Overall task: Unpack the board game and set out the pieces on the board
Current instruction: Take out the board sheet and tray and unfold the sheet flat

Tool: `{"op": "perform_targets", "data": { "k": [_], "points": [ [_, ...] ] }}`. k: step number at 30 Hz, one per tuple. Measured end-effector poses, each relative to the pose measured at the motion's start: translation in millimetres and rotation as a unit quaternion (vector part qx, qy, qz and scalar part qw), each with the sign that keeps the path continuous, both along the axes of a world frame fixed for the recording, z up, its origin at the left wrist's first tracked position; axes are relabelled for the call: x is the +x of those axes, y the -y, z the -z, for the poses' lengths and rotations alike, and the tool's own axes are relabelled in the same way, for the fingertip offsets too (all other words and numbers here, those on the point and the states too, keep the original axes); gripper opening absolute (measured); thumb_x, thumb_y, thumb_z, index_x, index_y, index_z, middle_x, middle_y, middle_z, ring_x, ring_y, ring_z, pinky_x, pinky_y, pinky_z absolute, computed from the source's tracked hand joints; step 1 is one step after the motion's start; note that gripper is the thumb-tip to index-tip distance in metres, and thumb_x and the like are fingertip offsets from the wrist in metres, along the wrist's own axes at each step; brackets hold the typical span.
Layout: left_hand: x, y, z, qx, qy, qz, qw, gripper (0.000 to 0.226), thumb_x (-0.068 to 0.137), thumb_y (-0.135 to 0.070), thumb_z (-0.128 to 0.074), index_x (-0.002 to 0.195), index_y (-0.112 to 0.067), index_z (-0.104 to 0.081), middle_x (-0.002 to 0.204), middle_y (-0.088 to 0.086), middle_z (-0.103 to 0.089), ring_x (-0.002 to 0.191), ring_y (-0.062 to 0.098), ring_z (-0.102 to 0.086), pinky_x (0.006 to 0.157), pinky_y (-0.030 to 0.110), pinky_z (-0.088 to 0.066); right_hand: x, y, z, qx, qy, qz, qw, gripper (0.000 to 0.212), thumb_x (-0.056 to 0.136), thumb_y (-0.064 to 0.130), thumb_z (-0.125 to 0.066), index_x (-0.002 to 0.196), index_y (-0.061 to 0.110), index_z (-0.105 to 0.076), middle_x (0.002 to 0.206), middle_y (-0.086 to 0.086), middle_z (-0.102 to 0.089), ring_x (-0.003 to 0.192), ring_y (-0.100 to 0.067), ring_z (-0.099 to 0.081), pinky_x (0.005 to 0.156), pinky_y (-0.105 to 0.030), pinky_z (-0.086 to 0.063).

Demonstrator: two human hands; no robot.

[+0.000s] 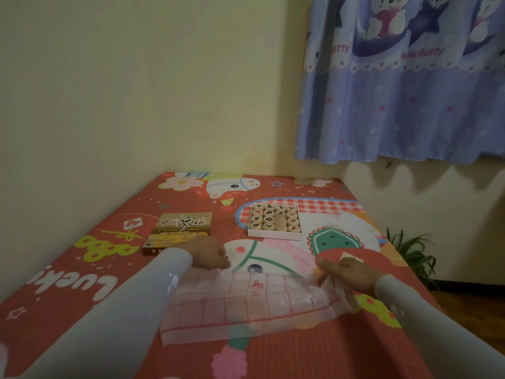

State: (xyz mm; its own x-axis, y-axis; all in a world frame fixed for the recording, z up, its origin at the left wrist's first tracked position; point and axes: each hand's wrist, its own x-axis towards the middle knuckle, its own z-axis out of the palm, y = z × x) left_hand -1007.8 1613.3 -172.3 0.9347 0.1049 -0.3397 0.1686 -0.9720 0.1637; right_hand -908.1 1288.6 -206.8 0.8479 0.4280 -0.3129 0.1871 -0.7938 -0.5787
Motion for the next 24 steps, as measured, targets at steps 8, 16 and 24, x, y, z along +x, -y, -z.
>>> {"op": "perform_targets", "data": {
  "k": [8,16,24],
  "points": [
    [-0.9,39.1,49.4,-0.008,0.055,0.020,0.998,0.063,0.084,-0.051,-0.063,0.139,-0.026,-0.046,0.137,0.001,-0.047,0.121,0.022,-0.048,0.099,0.035,-0.041,0.1,-7.0,8.6,0.088,0.117,-0.009,0.989,0.057,0.092,0.060,-0.038,0.071,0.017,-0.068,0.073,0.001,-0.070,0.067,-0.020,-0.068,0.069,-0.030,-0.047],
    [4.3,29.5,51.3,-0.064,0.082,-0.002,0.995,0.038,0.086,-0.040,-0.063,0.120,-0.024,-0.062,0.125,-0.003,-0.059,0.100,0.012,-0.051,0.083,0.023,-0.041,5.4,-31.2,40.2,-0.097,0.218,-0.104,0.965,0.030,0.091,0.042,-0.054,0.112,0.024,-0.068,0.104,0.004,-0.058,0.096,-0.016,-0.056,0.073,-0.019,-0.040],
    [16.3,17.9,19.0,-0.124,0.015,-0.007,0.992,0.043,0.090,-0.054,-0.055,0.117,-0.021,-0.065,0.118,-0.011,-0.054,0.104,0.013,-0.049,0.089,0.028,-0.039,9.5,-32.3,15.6,0.048,0.201,-0.040,0.978,0.014,0.088,0.023,-0.065,0.079,0.027,-0.055,0.081,0.010,-0.061,0.073,-0.006,-0.054,0.062,-0.018,-0.041]
  ]
}}
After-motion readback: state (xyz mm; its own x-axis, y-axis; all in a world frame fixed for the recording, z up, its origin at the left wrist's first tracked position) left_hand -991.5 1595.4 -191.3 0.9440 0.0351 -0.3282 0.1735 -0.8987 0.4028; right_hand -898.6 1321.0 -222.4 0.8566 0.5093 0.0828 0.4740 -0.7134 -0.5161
